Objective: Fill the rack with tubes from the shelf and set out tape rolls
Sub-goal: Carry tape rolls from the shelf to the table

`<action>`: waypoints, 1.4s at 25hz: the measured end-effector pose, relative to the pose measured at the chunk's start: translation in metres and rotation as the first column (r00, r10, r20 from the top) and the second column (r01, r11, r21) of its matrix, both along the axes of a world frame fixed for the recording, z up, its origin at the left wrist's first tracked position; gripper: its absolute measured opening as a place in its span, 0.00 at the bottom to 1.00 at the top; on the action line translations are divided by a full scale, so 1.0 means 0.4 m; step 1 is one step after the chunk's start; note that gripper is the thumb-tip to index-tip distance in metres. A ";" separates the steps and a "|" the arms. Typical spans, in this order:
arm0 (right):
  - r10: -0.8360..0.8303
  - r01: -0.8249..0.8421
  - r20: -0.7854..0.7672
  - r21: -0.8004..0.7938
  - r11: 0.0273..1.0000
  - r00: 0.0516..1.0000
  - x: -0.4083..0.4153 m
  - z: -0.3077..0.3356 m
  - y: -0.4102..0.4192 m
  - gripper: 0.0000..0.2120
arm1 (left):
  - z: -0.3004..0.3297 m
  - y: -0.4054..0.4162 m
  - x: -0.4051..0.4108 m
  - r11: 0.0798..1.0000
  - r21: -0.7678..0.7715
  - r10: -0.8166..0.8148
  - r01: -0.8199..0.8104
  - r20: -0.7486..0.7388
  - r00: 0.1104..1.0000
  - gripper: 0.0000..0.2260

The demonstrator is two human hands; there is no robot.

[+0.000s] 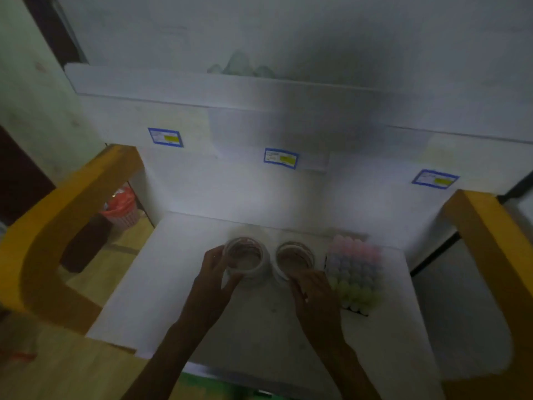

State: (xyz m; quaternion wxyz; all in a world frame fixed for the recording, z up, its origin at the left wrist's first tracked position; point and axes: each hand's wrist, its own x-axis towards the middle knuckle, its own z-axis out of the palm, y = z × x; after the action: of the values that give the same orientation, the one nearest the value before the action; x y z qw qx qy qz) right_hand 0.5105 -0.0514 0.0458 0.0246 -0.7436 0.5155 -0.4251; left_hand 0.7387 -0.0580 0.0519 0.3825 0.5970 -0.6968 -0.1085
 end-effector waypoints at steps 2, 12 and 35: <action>-0.038 0.038 -0.013 0.027 0.999 0.999 0.015 -0.011 0.002 0.10 | -0.007 -0.015 0.017 0.998 0.000 -0.067 0.067 0.000 0.998 0.22; -0.138 0.145 -0.097 0.064 0.987 0.986 0.050 -0.033 0.003 0.10 | -0.021 -0.038 0.043 0.982 0.003 -0.188 0.188 -0.008 0.982 0.23; -0.361 0.370 -0.084 0.266 0.890 0.929 -0.247 0.087 0.346 0.21 | 0.129 0.096 -0.275 0.776 -0.023 -0.618 0.630 0.173 0.767 0.22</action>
State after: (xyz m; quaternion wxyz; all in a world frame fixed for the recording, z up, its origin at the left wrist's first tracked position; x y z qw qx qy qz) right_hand 0.4116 0.0868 0.0805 0.0399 -0.6291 0.7009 -0.3337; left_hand 0.6286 -0.0196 0.1035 0.2925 0.3226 -0.8868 -0.1547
